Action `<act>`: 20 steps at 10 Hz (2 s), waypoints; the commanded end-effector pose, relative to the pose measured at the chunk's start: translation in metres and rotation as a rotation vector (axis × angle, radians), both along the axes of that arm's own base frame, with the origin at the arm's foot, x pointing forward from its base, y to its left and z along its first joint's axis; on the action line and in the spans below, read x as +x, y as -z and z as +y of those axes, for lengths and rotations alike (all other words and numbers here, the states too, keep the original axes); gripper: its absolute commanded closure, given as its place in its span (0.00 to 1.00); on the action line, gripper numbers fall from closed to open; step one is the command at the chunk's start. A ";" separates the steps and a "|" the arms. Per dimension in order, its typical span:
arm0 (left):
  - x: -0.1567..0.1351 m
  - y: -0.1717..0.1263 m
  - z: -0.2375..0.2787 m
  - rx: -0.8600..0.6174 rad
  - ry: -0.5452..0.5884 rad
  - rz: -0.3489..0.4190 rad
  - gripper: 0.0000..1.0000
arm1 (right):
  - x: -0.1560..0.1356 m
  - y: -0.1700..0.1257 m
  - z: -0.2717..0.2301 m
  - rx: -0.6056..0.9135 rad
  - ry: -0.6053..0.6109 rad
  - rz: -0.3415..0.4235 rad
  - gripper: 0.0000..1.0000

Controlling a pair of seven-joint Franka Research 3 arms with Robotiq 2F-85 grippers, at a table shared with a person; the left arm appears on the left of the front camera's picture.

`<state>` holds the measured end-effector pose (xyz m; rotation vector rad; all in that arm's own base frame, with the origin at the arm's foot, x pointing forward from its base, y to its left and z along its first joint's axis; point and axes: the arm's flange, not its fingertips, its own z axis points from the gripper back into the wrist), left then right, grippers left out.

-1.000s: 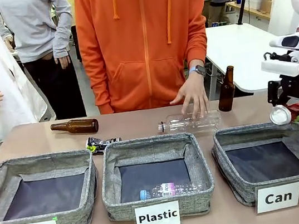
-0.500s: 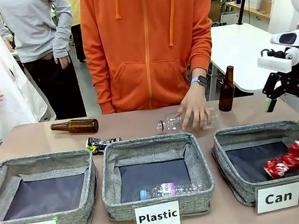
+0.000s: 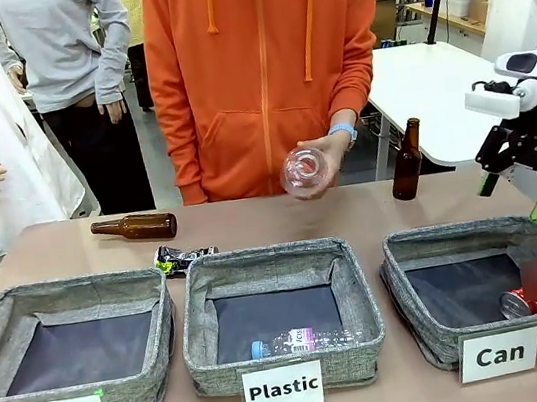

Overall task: Sort the can waste into the basket.
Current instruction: Pick up the can waste from the table and place it in the right Fabric basket.

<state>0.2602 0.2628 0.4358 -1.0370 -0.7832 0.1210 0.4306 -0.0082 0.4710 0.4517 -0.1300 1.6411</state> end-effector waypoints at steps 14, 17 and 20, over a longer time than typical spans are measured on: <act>0.001 -0.001 0.001 -0.003 0.001 -0.031 0.00 | 0.042 0.002 -0.166 0.697 1.315 0.975 0.00; 0.001 -0.001 0.001 -0.003 0.001 -0.031 0.00 | 0.042 0.002 -0.166 0.697 1.315 0.975 0.00; 0.001 -0.001 0.001 -0.003 0.001 -0.031 0.00 | 0.042 0.002 -0.166 0.697 1.315 0.975 0.00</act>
